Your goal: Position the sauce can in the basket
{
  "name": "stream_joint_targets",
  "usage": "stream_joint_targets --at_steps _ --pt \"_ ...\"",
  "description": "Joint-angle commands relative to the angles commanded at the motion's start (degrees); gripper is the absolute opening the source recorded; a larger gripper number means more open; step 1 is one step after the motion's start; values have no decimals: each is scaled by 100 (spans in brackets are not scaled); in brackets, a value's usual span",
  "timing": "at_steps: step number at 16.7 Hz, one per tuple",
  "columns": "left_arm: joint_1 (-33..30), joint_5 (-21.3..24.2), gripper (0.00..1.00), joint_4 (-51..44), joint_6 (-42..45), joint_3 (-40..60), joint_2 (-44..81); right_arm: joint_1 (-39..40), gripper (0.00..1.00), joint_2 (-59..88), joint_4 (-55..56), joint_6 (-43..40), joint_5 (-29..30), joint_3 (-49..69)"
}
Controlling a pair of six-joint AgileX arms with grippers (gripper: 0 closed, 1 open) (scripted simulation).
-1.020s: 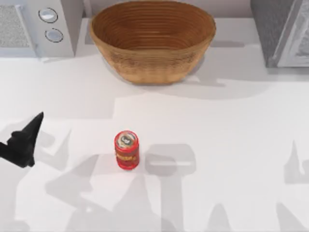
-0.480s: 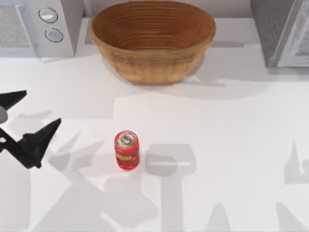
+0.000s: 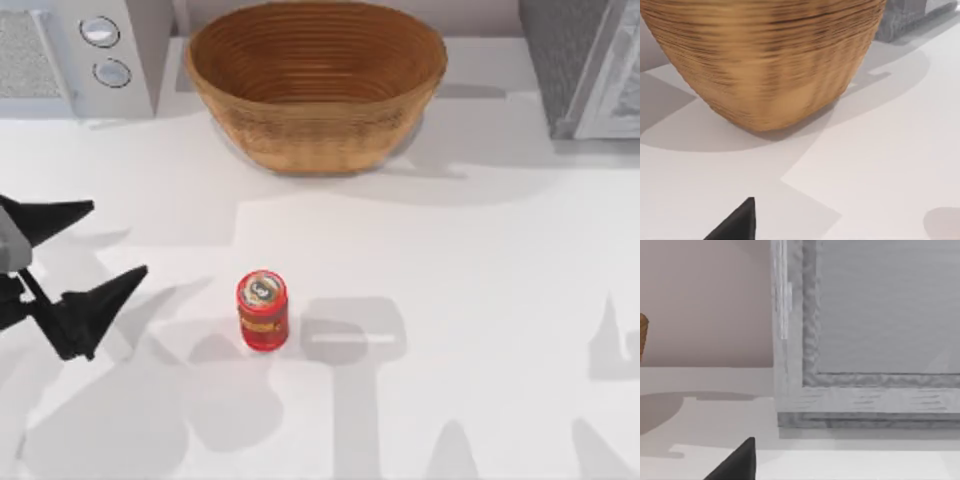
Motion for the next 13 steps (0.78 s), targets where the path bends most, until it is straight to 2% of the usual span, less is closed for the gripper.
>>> stream_joint_targets --at_steps 13 --pt "-470 1612 100 2136 -206 858 2688 0 100 0 0 0 0 0"
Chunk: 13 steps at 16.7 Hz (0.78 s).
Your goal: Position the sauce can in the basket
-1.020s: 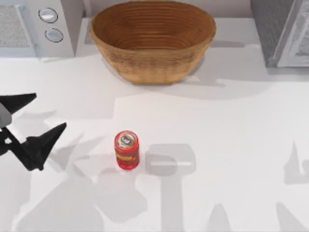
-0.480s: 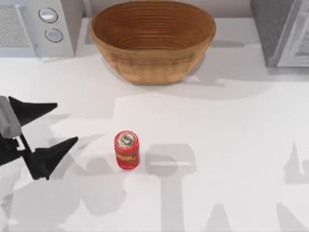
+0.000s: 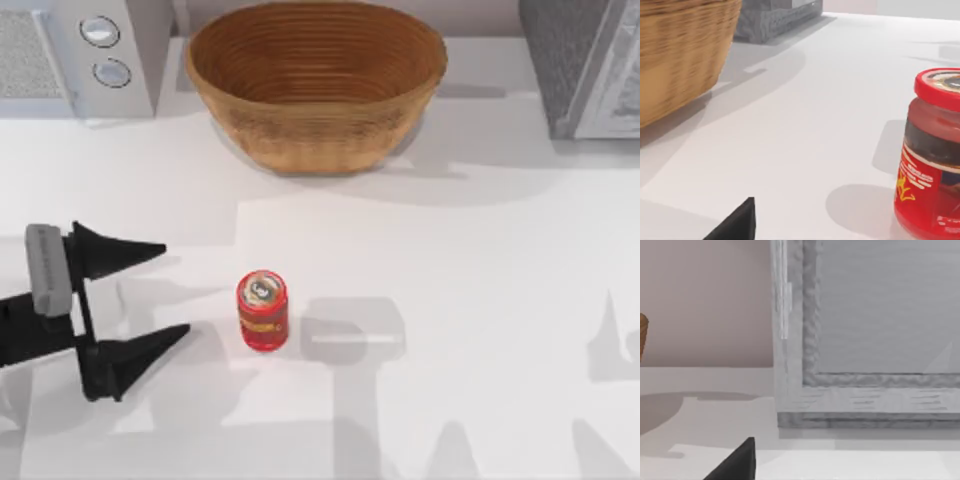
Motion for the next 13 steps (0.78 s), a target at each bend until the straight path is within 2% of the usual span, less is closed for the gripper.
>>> stream_joint_targets --at_steps 6,13 --pt "-558 484 100 873 -377 455 837 0 100 0 0 0 0 0" --pt "-719 501 100 981 -509 535 891 0 100 0 0 0 0 0"
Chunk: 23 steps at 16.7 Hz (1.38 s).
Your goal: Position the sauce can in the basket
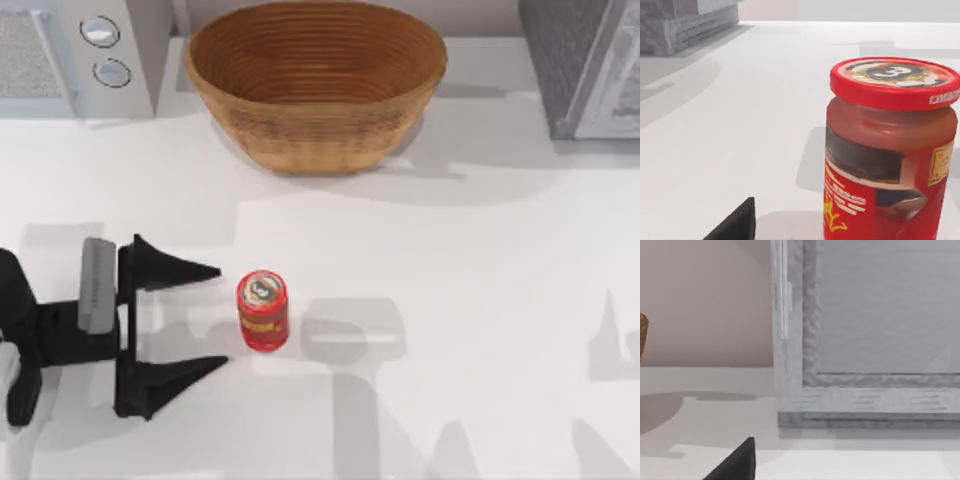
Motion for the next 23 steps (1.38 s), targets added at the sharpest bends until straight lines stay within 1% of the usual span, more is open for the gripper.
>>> stream_joint_targets --at_steps 3,5,7,10,12,16,23 --pt "5 -17 100 1 -13 -6 -12 0 100 0 0 0 0 0" --pt "-180 -183 100 65 -159 78 -16 0 100 0 0 0 0 0" --pt "-476 -476 100 156 -339 196 12 0 100 0 0 0 0 0" --pt "-1037 -1032 100 263 -504 348 105 0 100 0 0 0 0 0" --pt "-1305 -1298 100 312 -553 416 174 0 100 0 0 0 0 0" --pt "-1354 -1347 100 323 -563 431 189 0 100 0 0 0 0 0" --pt "-1354 -1347 47 323 -563 431 189 0 100 0 0 0 0 0"
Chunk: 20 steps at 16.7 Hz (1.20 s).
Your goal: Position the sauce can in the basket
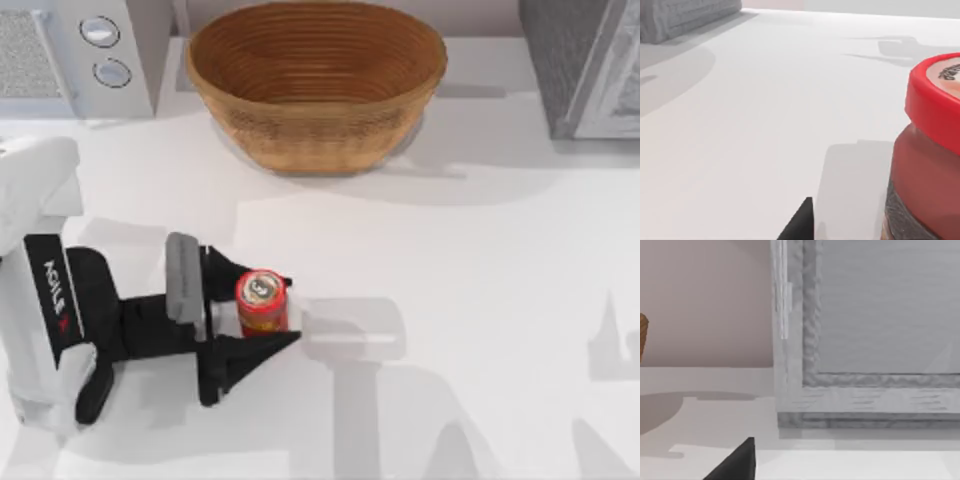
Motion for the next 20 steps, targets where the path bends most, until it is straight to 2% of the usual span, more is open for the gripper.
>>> stream_joint_targets --at_steps 6,16,20 --pt "0 0 2 0 0 0 0 0 100 0 0 0 0 0" --pt "103 -27 0 -134 3 164 284 0 100 0 0 0 0 0" --pt "214 168 0 -677 542 215 174 0 100 0 0 0 0 0"
